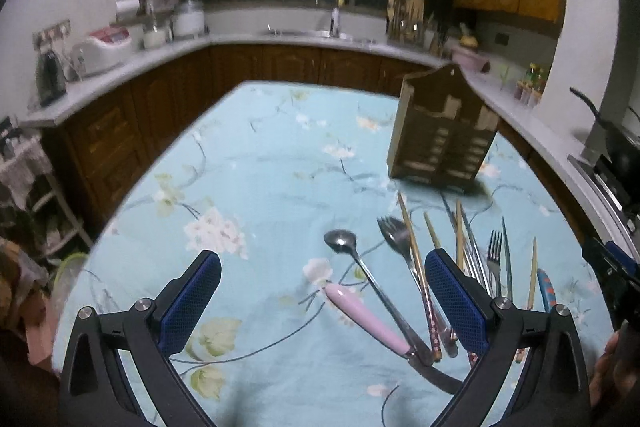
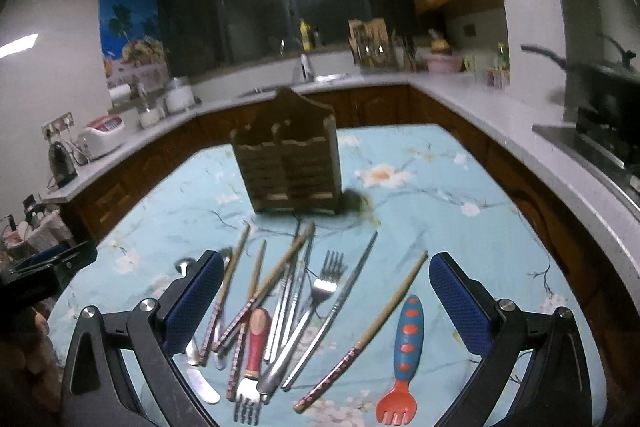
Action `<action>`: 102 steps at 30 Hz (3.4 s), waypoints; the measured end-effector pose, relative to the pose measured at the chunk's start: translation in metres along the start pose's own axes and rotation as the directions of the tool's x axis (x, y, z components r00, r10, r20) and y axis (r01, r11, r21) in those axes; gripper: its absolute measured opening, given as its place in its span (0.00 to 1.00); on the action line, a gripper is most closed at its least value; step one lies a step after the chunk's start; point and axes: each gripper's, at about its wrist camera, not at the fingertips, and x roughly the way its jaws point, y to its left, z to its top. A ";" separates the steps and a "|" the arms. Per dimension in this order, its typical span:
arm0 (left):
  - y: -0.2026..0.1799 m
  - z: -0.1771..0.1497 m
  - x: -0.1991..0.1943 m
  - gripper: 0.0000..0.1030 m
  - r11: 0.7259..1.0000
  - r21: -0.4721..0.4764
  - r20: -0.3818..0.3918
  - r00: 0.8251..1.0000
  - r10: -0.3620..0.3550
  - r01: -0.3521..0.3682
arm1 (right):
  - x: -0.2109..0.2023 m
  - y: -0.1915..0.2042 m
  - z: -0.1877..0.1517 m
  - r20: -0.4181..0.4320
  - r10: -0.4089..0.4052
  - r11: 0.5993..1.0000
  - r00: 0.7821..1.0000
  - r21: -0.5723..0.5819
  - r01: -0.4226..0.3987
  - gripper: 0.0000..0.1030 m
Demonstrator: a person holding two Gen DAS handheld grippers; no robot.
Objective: Organize utensils
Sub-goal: 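Grasp the silver spoon with the left tool while the right tool grasps a bamboo chopstick, then lift the spoon with the left tool while the right tool carries the chopstick to the wooden holder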
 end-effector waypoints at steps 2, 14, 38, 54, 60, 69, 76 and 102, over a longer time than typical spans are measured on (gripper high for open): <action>0.003 0.010 0.013 0.98 1.000 -0.010 -0.054 0.998 -0.014 0.014 | 0.010 -0.005 0.001 -0.033 0.002 1.000 0.999 0.013 -0.001 0.99; 0.011 0.048 0.077 0.76 0.997 -0.034 -0.220 0.972 -0.082 0.076 | 0.072 -0.054 0.006 -0.242 -0.021 0.990 0.970 0.131 0.054 0.69; -0.015 0.055 0.186 0.21 0.995 0.031 -0.374 0.924 -0.077 0.095 | 0.153 -0.087 0.004 -0.450 -0.088 0.982 0.889 0.111 0.154 0.12; 0.002 0.064 0.155 0.02 0.980 -0.027 -0.293 0.936 -0.194 0.195 | 0.140 -0.071 0.017 -0.385 0.012 0.981 0.923 0.182 0.063 0.05; 0.010 0.068 0.120 0.01 0.975 -0.023 -0.231 0.947 -0.221 0.222 | 0.123 -0.061 0.030 -0.335 0.039 0.983 0.941 0.179 0.023 0.05; 0.026 0.075 0.066 0.01 0.969 -0.053 -0.121 0.962 -0.246 0.241 | 0.097 -0.041 0.049 -0.251 0.065 0.987 0.966 0.157 -0.026 0.05; 0.026 0.082 0.032 0.01 0.965 -0.037 -0.049 0.964 -0.262 0.261 | 0.072 -0.030 0.069 -0.116 0.098 0.985 0.988 0.155 -0.080 0.05; -0.004 0.159 0.034 0.01 0.952 0.031 0.218 0.928 -0.303 0.303 | 0.066 -0.021 0.157 0.349 0.107 0.963 0.931 0.198 -0.185 0.05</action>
